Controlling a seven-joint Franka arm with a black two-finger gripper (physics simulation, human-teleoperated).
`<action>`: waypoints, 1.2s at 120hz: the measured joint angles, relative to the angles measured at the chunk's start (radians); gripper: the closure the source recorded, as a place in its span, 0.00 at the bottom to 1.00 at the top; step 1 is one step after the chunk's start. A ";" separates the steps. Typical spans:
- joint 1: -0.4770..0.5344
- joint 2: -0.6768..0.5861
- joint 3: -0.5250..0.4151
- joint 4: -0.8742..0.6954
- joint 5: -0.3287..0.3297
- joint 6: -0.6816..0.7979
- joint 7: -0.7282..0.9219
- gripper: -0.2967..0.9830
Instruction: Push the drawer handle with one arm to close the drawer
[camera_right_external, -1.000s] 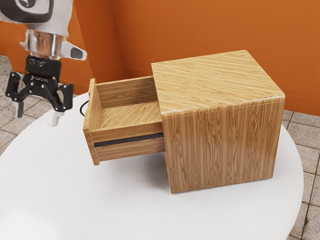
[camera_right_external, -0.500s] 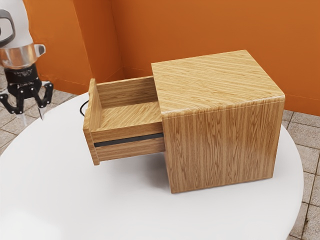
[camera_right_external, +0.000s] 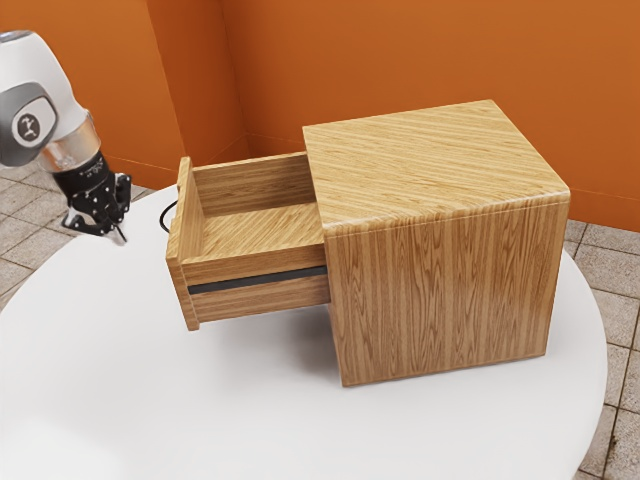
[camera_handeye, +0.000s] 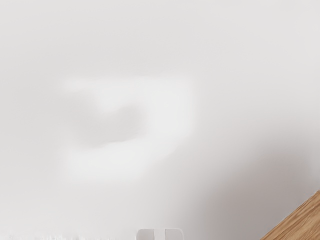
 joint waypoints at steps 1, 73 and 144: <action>0.000 0.001 0.000 0.000 -0.002 0.006 -0.010 0.84; -0.026 0.071 -0.041 -0.028 -0.032 0.272 -0.541 0.84; -0.042 0.221 -0.099 0.089 -0.030 0.349 -0.735 0.84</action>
